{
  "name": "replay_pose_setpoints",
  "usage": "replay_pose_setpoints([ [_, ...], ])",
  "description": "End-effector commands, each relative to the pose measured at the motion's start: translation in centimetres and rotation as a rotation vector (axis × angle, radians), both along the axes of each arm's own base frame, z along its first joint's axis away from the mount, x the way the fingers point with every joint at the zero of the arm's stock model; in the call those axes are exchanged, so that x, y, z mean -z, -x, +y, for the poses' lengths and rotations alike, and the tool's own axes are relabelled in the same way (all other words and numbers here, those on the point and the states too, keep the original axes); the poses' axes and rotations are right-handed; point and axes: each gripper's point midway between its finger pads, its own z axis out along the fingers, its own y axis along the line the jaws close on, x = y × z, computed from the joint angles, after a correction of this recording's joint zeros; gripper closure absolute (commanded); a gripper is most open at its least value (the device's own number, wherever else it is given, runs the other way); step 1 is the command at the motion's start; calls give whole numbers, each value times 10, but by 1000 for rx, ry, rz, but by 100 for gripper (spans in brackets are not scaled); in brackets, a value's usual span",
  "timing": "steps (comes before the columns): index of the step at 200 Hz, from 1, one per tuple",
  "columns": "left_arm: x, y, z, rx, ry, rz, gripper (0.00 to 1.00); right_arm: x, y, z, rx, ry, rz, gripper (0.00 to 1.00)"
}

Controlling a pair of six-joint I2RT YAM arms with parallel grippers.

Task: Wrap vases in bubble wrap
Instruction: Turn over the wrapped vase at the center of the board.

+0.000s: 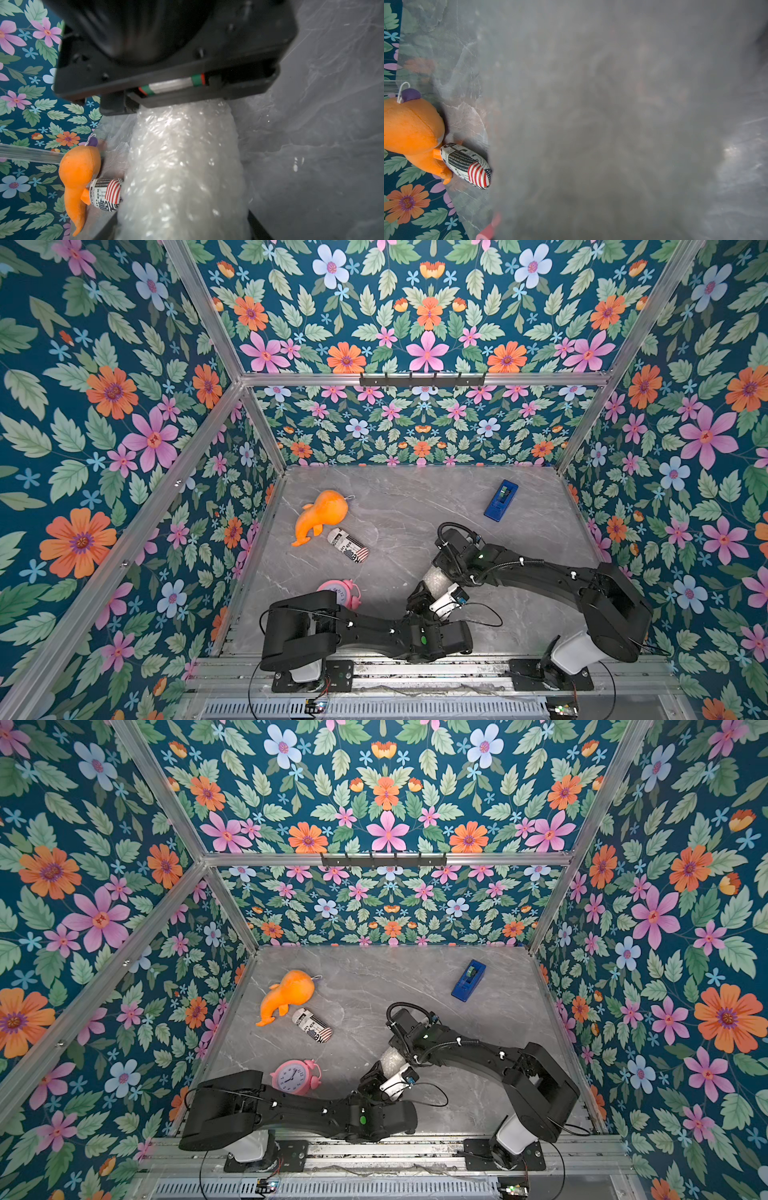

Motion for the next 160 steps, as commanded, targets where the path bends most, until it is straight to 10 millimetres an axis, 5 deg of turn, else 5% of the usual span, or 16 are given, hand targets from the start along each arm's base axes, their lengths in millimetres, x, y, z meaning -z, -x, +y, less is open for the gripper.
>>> replay_pose_setpoints([
  [1,2,-2,6,-16,-19,7,56,-10,2,7,5,-61,-1,54],
  [36,0,-3,7,-37,73,53,72,-28,-1,9,-6,-92,-46,37],
  [76,-4,-2,-1,-25,285,186,77,-50,-4,3,-14,-119,-102,1],
  [124,-17,0,-5,50,668,439,79,-99,-9,-15,-64,-209,-235,0],
  [160,-49,-1,-5,130,1016,580,79,-127,2,-31,-119,-250,-331,0],
])
